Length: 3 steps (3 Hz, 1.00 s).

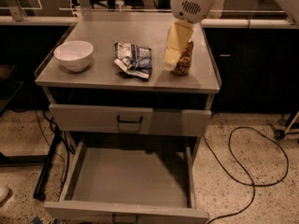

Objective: Place blue chip bag into middle drawer

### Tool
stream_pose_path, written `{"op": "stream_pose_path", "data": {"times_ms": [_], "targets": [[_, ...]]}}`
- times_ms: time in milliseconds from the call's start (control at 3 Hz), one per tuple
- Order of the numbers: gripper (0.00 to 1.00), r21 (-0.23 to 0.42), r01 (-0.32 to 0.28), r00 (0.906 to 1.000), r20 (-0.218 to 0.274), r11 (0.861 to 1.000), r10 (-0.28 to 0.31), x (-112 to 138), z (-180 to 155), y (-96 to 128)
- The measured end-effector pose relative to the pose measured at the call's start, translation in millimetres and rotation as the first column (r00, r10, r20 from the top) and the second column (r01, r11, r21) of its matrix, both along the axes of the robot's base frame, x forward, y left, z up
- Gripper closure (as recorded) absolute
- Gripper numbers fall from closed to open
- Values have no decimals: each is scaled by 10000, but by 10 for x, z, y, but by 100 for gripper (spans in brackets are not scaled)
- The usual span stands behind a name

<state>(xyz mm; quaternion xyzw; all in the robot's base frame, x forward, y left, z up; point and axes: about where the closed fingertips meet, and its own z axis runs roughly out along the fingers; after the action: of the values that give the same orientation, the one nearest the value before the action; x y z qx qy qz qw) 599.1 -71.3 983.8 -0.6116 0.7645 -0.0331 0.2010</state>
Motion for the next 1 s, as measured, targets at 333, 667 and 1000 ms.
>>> {"op": "stream_pose_path", "data": {"times_ms": [333,667,1000], "targets": [[0,43,27,10000,38,10000,-27,-3,-2,-2],[0,377,79,9999,141,9993,-84,235,-46,188],[0,440,-232,9996,183,9988,224,497,-13,386]]}}
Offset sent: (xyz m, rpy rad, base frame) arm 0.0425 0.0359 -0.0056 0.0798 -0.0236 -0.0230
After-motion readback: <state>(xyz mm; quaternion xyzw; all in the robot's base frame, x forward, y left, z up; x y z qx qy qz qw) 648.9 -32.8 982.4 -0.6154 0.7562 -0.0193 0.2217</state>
